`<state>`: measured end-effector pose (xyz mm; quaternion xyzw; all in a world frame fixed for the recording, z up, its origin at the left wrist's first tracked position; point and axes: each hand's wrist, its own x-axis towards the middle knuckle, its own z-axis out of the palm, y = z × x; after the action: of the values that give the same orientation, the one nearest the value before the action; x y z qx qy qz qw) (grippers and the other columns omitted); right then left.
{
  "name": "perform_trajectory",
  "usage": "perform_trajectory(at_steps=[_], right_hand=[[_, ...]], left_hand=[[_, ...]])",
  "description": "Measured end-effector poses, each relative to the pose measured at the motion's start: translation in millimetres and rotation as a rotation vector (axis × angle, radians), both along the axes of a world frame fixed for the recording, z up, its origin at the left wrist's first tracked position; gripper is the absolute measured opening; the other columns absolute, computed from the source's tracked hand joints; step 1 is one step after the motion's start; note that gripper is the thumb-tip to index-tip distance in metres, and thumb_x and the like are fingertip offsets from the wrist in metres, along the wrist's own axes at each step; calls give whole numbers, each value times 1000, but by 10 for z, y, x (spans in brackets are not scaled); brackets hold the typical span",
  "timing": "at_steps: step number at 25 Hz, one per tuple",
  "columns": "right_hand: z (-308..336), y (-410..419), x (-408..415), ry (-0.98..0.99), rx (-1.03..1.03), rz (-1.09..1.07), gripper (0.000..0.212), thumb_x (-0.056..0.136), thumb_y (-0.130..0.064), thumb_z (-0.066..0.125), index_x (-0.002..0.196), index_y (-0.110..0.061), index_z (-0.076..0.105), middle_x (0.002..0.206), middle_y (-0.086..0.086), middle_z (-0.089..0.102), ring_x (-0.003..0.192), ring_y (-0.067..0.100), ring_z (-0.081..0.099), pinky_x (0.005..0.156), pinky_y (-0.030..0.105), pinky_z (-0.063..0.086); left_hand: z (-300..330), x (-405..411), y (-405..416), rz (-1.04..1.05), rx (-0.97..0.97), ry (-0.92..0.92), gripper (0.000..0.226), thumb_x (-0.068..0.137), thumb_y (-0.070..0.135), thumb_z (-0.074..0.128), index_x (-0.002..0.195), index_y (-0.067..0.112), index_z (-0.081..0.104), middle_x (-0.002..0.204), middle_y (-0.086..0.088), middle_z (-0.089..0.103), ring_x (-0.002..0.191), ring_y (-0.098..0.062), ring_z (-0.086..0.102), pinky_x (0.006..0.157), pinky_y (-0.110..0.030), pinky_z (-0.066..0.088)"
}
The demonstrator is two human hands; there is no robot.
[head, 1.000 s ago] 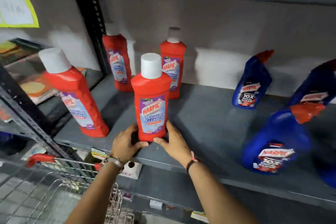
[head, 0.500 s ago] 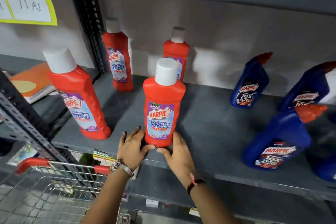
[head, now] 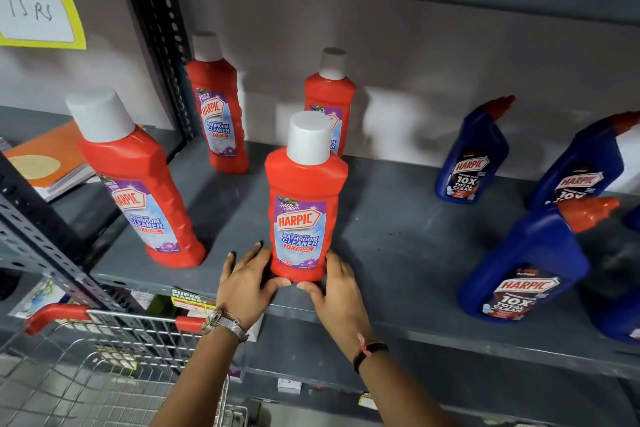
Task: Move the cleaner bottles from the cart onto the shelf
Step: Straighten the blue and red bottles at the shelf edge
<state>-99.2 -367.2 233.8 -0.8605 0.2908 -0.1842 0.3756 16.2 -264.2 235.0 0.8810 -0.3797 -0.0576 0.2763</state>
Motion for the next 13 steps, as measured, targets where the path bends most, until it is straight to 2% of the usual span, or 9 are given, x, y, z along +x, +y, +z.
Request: perform_trajectory(at_steps=[5, 7, 9, 10, 11, 13], right_hand=[[8, -14, -25, 32, -2, 33, 54, 83, -29, 62, 126, -12, 36, 127, 10, 49, 120, 20, 43, 97, 30, 43], [5, 12, -40, 59, -26, 43, 54, 84, -34, 59, 127, -12, 34, 128, 9, 49, 120, 20, 43, 98, 31, 44], [-7, 64, -54, 83, -81, 26, 55, 86, -37, 55, 129, -11, 32, 131, 10, 49, 123, 22, 43, 102, 34, 42], [-13, 90, -57, 82, -111, 9, 57, 86, -38, 53, 130, -11, 32, 133, 10, 48, 124, 23, 42, 106, 36, 40], [-19, 112, -63, 80, -127, -7, 58, 86, -39, 53, 131, -10, 31, 134, 9, 48, 125, 23, 42, 108, 38, 39], [-25, 142, -59, 80, -142, -25, 58, 87, -39, 52, 132, -10, 31, 136, 8, 48, 126, 22, 41, 110, 38, 37]], left_hand=[[20, 15, 34, -53, -11, 47, 122, 40, 94, 6, 125, 14, 43, 135, -6, 50, 132, -19, 36, 115, -47, 10], [17, 15, 49, -78, -6, 63, 106, 52, 88, 23, 125, 14, 42, 135, -5, 50, 132, -20, 36, 115, -48, 9], [-16, -13, 54, -51, -46, 65, 72, 72, 60, 52, 126, 14, 41, 136, -7, 49, 133, -20, 36, 115, -50, 8], [-35, -37, 53, -26, -76, 58, 63, 75, 45, 60, 127, 14, 41, 136, -9, 49, 133, -21, 35, 115, -50, 7], [-51, -52, 53, -4, -95, 57, 60, 77, 37, 62, 127, 14, 41, 137, -10, 48, 134, -21, 34, 114, -49, 6], [-70, -76, 53, 21, -106, 53, 58, 77, 32, 63, 128, 15, 41, 138, -11, 47, 135, -21, 32, 114, -47, 6]])
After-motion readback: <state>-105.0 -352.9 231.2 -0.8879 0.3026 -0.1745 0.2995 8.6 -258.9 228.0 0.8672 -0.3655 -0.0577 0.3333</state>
